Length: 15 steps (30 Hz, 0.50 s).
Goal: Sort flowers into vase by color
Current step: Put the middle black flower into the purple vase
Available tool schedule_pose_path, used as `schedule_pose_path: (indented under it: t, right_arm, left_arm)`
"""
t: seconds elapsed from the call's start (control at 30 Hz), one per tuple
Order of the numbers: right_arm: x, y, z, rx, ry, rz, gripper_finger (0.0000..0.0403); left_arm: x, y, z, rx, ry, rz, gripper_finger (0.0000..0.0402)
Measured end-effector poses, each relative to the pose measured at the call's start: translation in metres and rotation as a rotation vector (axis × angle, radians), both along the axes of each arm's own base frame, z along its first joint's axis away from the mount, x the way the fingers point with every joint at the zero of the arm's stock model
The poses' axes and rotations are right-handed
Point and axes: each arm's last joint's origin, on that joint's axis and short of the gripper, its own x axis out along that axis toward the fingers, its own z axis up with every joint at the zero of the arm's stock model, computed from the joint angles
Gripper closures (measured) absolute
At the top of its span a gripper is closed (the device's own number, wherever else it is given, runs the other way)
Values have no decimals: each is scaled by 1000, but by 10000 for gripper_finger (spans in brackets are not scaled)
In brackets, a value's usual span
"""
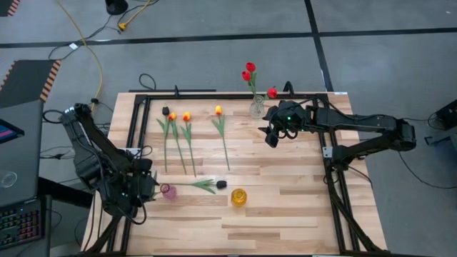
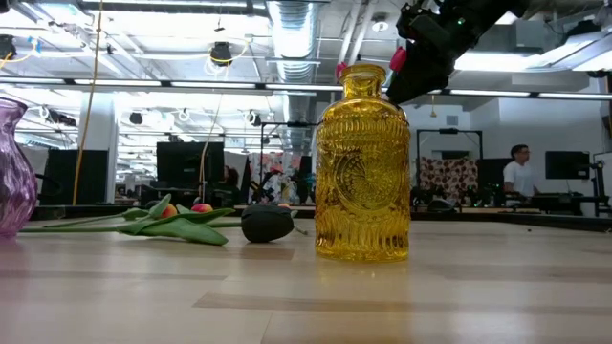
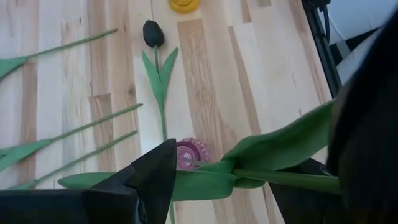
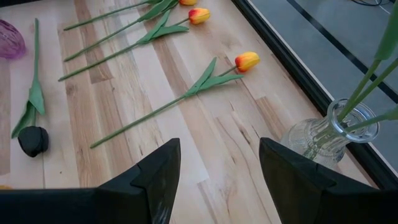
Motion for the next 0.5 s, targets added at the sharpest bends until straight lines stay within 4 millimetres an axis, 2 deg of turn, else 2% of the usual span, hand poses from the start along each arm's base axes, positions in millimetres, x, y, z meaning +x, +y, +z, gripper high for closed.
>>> schedule_pose_path:
  t: [0.3,0.5]
  right_arm:
    - [0,0,0,0,0,0,157]
    - [0,0,0,0,0,0,157]
  left_arm:
    - [2,2,0,41,-24,-11,180]
    - [0,7,3,-3,-12,12,180]
